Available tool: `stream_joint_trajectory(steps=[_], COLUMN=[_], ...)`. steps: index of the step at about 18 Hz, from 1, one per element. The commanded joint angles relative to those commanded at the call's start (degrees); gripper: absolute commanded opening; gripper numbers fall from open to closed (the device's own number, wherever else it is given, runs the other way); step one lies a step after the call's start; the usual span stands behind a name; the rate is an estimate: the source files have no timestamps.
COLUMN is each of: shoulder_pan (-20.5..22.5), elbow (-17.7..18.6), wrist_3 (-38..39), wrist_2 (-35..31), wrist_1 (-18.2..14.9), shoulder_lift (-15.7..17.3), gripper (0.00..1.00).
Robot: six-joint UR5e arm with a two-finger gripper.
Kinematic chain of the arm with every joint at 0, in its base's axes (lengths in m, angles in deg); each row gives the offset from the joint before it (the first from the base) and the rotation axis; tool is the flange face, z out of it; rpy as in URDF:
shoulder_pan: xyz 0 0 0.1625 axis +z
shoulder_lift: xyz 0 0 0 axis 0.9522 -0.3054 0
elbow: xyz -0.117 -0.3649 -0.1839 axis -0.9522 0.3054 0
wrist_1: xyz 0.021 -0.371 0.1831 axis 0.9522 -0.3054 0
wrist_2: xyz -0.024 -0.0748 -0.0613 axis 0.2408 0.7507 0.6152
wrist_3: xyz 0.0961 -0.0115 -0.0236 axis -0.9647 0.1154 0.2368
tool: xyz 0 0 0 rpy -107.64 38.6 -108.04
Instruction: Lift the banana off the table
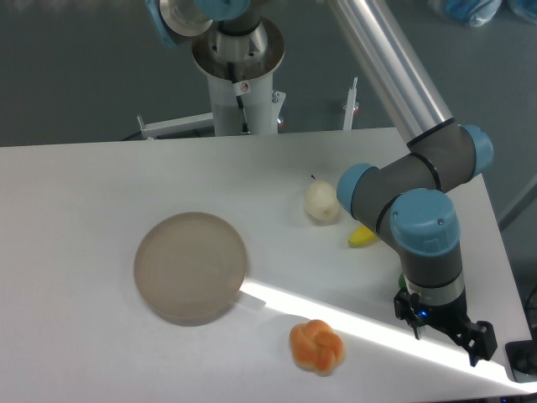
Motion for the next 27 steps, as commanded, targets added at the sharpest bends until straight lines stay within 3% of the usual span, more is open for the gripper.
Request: stream_joint_trajectory(steps=[8,14,16,19,23,27], shoulder_pan=[0.0,2.37,3.68,6.85,10.89,16.42], elbow=[1.4,7.9,9.57,11.33,14.75,20.47], wrist_3=[0.97,0.62,-0.17,-0.87,-7.36,-13.61], wrist_2=[-0.35,-0.09,0.17,0.44,0.44,0.88], wrist_1=[-0.17,-1.14,-3.41,-10.71,-16.16,-18.02], shoulder_lift=[1.49,6.15,7.9,11.15,14.41,16.96], gripper=[1.0,1.0,1.0,1.0,1.0,1.0])
